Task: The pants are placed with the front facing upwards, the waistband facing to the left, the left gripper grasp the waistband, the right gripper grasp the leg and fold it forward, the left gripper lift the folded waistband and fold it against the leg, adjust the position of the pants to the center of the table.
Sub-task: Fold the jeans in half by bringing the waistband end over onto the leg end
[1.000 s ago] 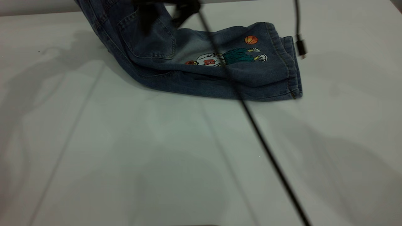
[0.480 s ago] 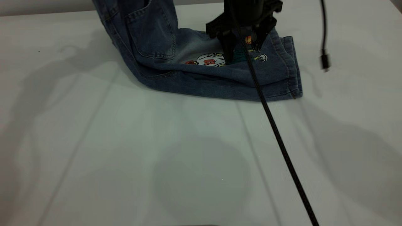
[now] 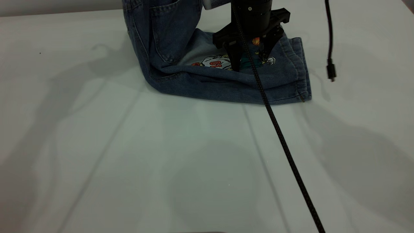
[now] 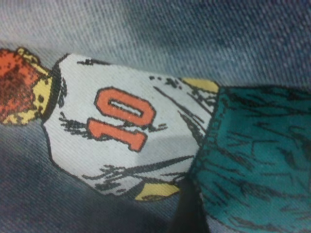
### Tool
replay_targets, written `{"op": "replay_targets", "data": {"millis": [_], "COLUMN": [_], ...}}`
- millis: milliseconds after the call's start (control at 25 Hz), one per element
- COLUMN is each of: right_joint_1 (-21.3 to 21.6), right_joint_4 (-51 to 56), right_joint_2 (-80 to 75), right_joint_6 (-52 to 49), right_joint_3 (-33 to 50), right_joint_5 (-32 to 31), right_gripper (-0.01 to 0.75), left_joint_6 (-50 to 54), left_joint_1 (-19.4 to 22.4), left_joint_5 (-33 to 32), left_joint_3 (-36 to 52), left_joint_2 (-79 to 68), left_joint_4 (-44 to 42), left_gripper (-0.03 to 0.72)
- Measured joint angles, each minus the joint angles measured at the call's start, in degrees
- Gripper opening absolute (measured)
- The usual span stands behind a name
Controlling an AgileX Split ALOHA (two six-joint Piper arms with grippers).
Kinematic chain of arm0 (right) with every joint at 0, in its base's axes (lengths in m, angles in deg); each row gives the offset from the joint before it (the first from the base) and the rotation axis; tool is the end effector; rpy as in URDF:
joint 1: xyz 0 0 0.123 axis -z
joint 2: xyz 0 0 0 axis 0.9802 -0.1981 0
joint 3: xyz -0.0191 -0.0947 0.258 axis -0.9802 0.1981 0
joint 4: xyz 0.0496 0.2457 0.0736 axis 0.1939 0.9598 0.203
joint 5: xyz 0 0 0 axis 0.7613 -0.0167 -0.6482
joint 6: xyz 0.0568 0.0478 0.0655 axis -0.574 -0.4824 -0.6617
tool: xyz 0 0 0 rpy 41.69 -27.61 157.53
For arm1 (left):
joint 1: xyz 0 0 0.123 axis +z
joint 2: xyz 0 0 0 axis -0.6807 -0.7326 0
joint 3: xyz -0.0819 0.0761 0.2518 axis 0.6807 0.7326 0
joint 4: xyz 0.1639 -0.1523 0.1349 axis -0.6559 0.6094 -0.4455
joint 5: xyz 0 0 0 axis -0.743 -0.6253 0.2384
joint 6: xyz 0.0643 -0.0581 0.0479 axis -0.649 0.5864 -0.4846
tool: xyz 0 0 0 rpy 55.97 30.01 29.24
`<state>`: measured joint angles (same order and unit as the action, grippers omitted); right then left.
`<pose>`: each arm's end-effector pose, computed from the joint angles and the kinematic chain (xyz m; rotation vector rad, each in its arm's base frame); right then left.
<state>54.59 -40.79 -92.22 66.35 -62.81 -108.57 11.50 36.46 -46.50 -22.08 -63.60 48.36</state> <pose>0.4846 0.2167 0.0527 -0.5652 2.9431 0.0665 0.4837 -0.1166 0.2400 0.5524 2.1003 -0.7709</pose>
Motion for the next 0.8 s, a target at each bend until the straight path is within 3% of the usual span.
{"op": "replay_targets", "data": {"millis": [280,560,800], "right_joint_1": [1.69,9.31,14.33], "right_joint_4": [-0.09,-0.29,0.99], "right_joint_2": [2.49,3.85,5.82], "right_joint_6": [0.06,-0.69,-2.29], "right_joint_3": [-3.56,-17.27,-22.26], "right_joint_5": [-2.26,-6.88,-7.62], "right_gripper": [0.478,0.465,0.465], "left_joint_6": [0.12,0.15,-0.08], "left_joint_1": [-0.9,-4.34,-10.16], "left_joint_5": [-0.14,-0.3,1.58], "left_joint_3": [-0.08,-0.69,-0.69], "left_joint_2": [0.85,0.91,0.91], "left_joint_4": [-0.07,-3.74,-4.37], "left_gripper": [0.027,0.027,0.026]}}
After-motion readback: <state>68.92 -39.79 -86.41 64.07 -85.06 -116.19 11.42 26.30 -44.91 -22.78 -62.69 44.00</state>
